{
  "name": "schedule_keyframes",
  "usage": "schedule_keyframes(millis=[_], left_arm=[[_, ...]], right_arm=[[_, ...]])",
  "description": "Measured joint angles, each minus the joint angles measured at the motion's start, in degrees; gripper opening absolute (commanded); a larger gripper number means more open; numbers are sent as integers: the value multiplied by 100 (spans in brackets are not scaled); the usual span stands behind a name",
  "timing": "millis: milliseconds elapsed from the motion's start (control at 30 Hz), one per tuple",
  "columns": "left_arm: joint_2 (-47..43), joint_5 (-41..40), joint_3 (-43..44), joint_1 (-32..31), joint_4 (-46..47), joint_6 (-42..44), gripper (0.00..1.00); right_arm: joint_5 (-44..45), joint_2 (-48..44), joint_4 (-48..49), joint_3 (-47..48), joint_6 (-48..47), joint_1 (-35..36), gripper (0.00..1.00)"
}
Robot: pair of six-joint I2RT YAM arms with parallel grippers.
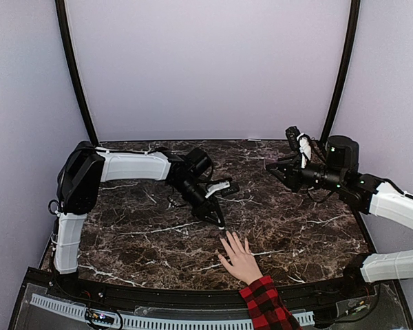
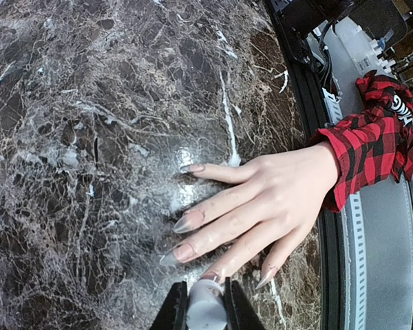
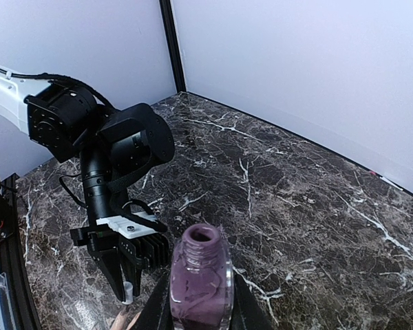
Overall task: Paint the nails
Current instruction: Paint the nail with the hand.
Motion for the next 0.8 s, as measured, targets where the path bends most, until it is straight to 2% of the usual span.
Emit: schedule_keyframes(millis=[800], left_arm=[[66,0,0,-4,-103,11,0]], right_arm=[[-2,-2,0,0,0,0,0]])
